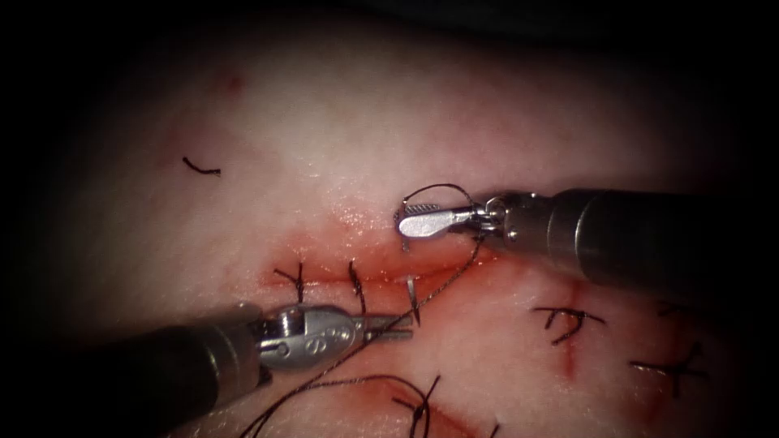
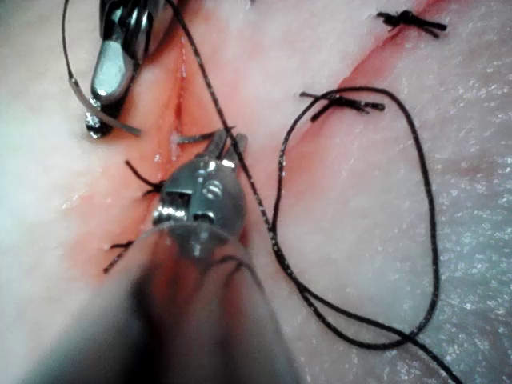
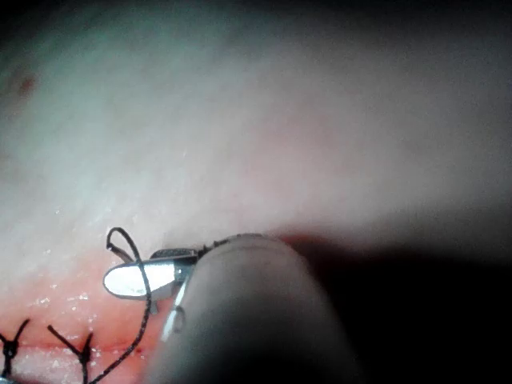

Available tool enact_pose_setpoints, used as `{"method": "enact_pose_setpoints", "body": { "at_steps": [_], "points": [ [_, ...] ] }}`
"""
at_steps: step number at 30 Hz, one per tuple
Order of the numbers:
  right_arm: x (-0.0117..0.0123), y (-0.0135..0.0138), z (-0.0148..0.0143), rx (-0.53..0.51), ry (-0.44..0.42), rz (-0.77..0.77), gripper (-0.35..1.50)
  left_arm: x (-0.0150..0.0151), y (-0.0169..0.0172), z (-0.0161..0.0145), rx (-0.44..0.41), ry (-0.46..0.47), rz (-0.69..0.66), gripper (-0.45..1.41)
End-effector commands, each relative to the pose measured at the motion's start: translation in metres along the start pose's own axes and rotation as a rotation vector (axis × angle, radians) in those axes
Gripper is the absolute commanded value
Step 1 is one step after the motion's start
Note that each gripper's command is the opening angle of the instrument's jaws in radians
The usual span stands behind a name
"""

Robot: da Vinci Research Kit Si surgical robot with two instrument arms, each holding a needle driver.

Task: Wound Closure
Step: Grasp the needle with the left hand and pull it through the skin.

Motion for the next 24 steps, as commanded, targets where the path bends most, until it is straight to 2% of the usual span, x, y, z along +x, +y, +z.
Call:
{"method": "enact_pose_setpoints", "body": {
  "at_steps": [1,5,8,12,17,22,24],
  "points": [
    [0.0007,0.0007,0.0002,0.003,-0.008,-0.003,1.48,-0.0001,-0.0004,0.0006,0.001,-0.001,0.003,-0.1],
    [0.0024,0.0013,-0.0016,0.001,-0.024,-0.001,1.48,0.0,-0.0011,0.0002,0.014,-0.027,0.038,0.05],
    [0.0033,0.0017,-0.0026,-0.002,-0.028,-0.002,1.47,0.0002,-0.0017,0.0002,0.029,-0.047,0.067,0.05],
    [0.0042,0.0021,-0.0036,0.024,-0.012,-0.005,1.35,0.0004,-0.0019,0.001,0.038,-0.054,0.092,0.07],
    [0.004,0.0027,-0.0042,0.015,0.005,0.007,1.35,0.0001,-0.0018,0.0022,0.047,-0.062,0.148,0.1],
    [0.0038,0.0028,-0.0044,0.025,0.019,0.023,1.31,-0.0011,-0.0017,0.0032,0.032,-0.112,0.193,0.14],
    [0.0036,0.003,-0.0044,0.036,0.023,0.032,1.23,-0.0021,-0.0018,0.0039,0.036,-0.124,0.204,0.16]
  ]
}}
